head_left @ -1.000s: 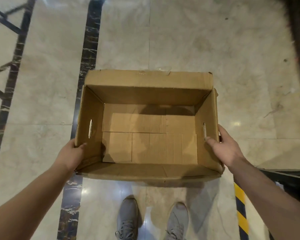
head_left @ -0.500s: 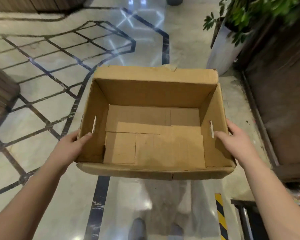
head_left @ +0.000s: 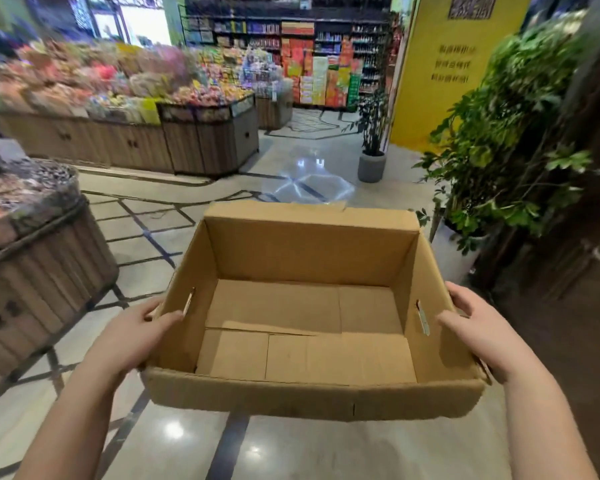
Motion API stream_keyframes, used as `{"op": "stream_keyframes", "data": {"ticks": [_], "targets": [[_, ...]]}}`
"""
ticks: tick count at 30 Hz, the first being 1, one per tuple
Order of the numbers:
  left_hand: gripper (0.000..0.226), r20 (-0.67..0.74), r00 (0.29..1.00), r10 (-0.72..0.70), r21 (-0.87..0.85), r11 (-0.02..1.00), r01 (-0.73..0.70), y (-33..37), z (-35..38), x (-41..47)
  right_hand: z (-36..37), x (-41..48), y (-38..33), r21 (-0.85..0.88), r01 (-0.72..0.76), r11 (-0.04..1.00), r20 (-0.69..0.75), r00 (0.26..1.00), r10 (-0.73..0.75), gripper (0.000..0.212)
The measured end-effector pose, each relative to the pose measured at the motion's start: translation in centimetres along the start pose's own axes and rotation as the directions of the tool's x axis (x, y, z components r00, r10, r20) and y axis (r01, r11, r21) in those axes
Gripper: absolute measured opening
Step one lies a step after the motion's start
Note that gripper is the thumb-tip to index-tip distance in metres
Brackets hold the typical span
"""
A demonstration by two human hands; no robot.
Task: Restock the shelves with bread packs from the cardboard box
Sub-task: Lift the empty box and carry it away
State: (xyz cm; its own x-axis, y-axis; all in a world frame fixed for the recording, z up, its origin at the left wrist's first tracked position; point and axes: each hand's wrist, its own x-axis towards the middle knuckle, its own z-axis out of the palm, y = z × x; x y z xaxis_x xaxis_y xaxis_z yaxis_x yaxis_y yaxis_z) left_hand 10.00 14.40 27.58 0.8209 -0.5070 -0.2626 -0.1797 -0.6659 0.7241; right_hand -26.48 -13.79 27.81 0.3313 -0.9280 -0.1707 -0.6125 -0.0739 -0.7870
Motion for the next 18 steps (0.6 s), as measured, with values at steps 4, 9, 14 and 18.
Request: {"op": "stream_keyframes", "data": {"ticks": [4, 9, 14, 18], "targets": [[0.044, -0.070, 0.998, -0.008, -0.027, 1.000, 0.006, -2.3, -3.4, -1.4, 2.4, -0.9, -1.5, 0.086, 0.055, 0.995, 0.023, 0.998, -0.057, 0.063], [0.012, -0.167, 0.984, -0.064, -0.130, 0.991, 0.042, -5.0, -5.3, -4.9, 4.3, -1.2, -2.4, 0.205, 0.083, 0.975, 0.097, 0.990, -0.104, 0.060], [0.021, -0.261, 0.957, -0.128, -0.180, 0.980, 0.082, -5.1, -4.6, -9.6, 4.8, -0.1, -3.3, 0.234, 0.111, 0.966, 0.207, 0.965, -0.161, 0.060], [0.020, -0.342, 0.899, -0.272, -0.273, 0.945, 0.182, -6.8, -2.9, -15.4, 5.3, 1.4, -3.7, 0.212, 0.170, 0.962, 0.329, 0.915, -0.234, 0.058]]}}
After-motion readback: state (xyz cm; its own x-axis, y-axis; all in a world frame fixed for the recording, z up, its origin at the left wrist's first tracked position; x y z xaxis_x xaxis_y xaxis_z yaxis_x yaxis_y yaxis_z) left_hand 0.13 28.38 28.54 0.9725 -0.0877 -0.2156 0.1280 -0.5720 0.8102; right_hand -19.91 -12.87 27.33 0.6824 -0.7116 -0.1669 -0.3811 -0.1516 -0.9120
